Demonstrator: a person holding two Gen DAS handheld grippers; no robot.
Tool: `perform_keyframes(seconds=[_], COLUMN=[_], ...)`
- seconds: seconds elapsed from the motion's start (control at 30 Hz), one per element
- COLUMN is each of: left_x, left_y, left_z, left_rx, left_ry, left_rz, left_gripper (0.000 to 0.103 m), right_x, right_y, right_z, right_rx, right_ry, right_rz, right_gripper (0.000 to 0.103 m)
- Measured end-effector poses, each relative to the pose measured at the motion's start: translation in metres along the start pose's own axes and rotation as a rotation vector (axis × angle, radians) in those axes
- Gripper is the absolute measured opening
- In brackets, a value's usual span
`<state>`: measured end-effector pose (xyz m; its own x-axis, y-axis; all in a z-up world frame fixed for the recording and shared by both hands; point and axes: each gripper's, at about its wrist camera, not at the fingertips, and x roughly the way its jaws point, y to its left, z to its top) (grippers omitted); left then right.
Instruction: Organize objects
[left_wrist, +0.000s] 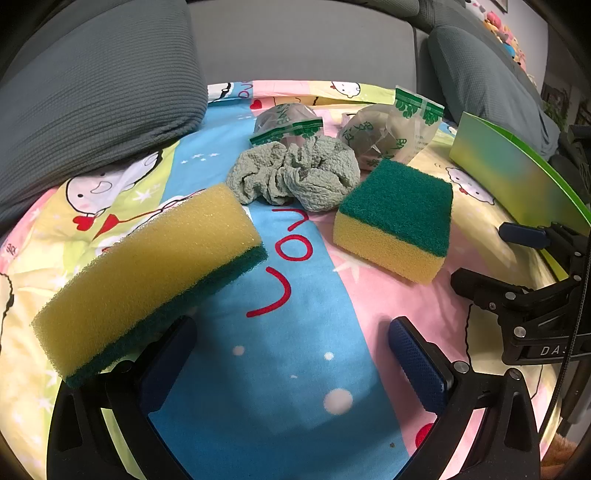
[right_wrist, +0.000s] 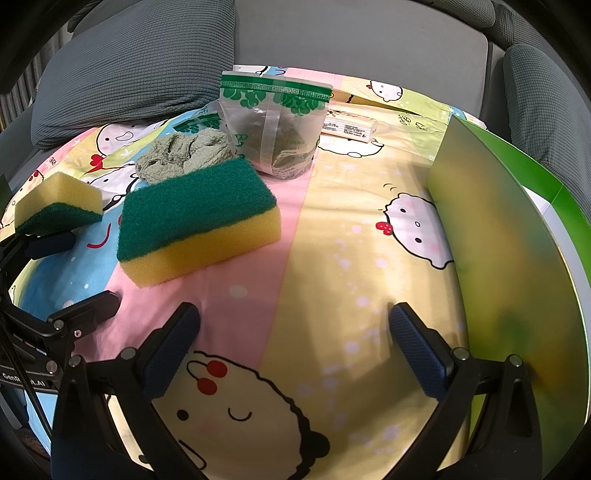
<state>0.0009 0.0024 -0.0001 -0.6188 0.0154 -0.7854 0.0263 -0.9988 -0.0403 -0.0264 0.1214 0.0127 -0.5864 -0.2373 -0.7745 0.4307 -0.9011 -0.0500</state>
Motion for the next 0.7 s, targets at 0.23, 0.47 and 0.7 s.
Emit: perform_keyframes(seconds=[0.23,0.47,0.7], left_x=[0.0,0.0,0.0], left_y=[0.0001,0.0002,0.0004], left_z=[0.0,0.0001,0.0002], left_rx=[0.0,-0.001,-0.001], left_ry=[0.0,0.0,0.0], left_rz=[0.0,0.0,0.0], left_gripper=[0.103,0.103,0.103], right_x=[-0.0002,-0.0002,-0.0002], right_y=[-0.0002,-0.0002,-0.0002], right_z=[-0.0003,-0.0003,-0.0003], right_rx=[0.0,0.0,0.0], right_ry=[0.0,0.0,0.0], right_rz=[0.0,0.0,0.0], right_gripper=[0.102,0.102,0.102])
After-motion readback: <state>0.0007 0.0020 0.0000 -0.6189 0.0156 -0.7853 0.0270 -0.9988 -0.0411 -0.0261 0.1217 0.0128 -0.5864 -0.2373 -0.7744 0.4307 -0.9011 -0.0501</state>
